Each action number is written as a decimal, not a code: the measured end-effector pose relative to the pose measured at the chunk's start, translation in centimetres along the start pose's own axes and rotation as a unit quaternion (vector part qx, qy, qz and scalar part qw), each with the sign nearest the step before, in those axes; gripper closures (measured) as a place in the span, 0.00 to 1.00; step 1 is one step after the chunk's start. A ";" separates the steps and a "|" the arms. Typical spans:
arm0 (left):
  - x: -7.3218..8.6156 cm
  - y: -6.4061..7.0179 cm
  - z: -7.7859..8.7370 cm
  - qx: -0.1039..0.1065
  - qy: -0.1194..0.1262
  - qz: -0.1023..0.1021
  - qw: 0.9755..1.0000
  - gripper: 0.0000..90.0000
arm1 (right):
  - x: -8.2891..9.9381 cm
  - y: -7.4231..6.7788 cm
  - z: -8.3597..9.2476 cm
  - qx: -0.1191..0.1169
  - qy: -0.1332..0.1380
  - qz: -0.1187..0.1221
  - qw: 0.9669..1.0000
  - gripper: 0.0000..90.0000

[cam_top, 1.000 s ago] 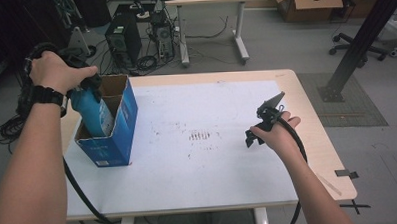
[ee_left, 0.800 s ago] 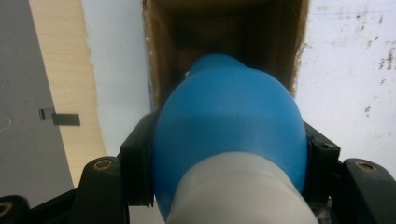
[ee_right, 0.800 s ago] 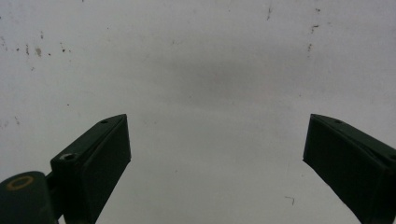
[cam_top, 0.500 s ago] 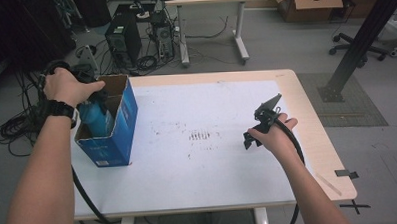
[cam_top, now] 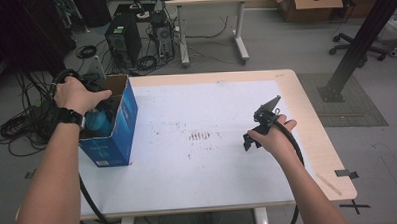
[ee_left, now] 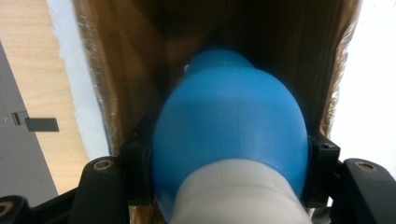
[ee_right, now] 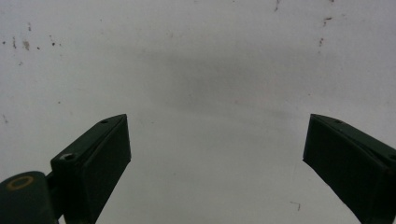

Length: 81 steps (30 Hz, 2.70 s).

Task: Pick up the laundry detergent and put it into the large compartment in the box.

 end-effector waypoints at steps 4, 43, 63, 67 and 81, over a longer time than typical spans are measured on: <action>0.0 0.2 -0.5 -0.005 -0.006 -0.002 1.000 0.42 | 0.1 0.0 -0.1 0.000 -0.001 0.000 1.000 0.08; -0.1 0.1 -1.3 -0.023 -0.008 -0.010 1.000 0.38 | 0.3 -0.3 -0.4 -0.005 -0.002 0.006 1.000 0.08; 0.9 0.4 3.1 -0.033 0.028 -0.016 0.999 0.33 | 0.6 -0.5 0.2 -0.009 0.005 0.008 1.000 0.08; 1.3 0.6 4.7 -0.037 0.040 -0.018 0.998 0.32 | 0.7 -0.4 0.6 -0.011 0.009 0.008 1.000 0.08; 2.0 5.8 7.6 -0.016 0.070 -0.063 0.995 0.21 | 1.4 0.1 1.4 -0.017 0.017 0.006 1.000 0.08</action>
Point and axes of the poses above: each handheld gripper's, and its own axes: z roughly backward along the jaws, x roughly out of its underside, y roughly to its right, the point moved 9 cm from there along -z, roughly forward along the jaws, and after that the axes turned 11 degrees about -y, right-handed, at the moved point
